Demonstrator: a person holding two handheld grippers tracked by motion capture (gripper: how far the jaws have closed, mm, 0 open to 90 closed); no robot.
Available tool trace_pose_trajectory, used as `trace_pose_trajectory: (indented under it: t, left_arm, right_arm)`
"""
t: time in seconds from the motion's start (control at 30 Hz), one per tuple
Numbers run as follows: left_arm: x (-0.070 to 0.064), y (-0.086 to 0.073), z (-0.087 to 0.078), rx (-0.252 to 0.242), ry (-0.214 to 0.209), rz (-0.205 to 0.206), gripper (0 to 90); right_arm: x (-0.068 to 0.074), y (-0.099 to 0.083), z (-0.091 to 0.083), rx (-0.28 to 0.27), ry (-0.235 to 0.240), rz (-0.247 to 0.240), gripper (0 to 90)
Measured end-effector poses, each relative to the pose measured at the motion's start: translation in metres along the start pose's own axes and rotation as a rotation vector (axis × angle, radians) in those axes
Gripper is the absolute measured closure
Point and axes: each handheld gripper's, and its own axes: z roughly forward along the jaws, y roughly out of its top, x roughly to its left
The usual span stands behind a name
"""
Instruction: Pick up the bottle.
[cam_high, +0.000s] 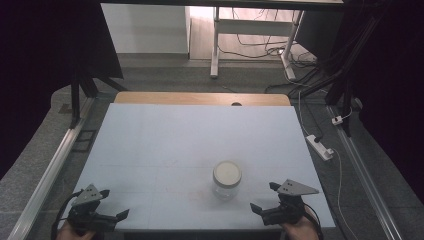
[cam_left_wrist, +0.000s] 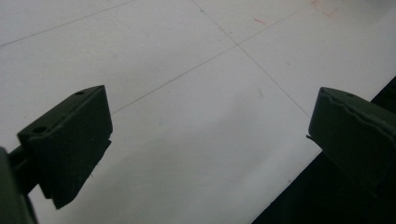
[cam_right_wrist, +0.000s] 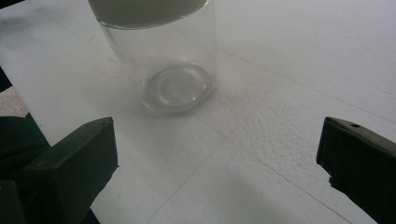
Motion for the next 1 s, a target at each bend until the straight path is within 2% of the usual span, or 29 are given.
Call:
trace_pose_trajectory:
  t: [0.17, 0.43, 0.63, 1.0]
  left_arm:
    - [0.000, 0.000, 0.000, 0.002, 0.000, -0.003, 0.7]
    - [0.001, 0.000, 0.000, 0.003, -0.001, -0.008, 0.8]
    - [0.001, 0.000, 0.001, 0.004, -0.002, -0.008, 0.8]
    - [0.001, 0.000, 0.001, 0.004, -0.004, -0.011, 0.8]
  right_arm:
    - [0.004, 0.006, 0.009, 0.006, 0.016, -0.024, 0.0]
    - [0.005, 0.010, 0.023, 0.036, 0.005, -0.072, 0.0]
    - [0.007, 0.015, 0.036, 0.052, 0.038, -0.052, 0.0]
    - [0.014, 0.026, 0.061, 0.074, 0.069, -0.066, 0.0]
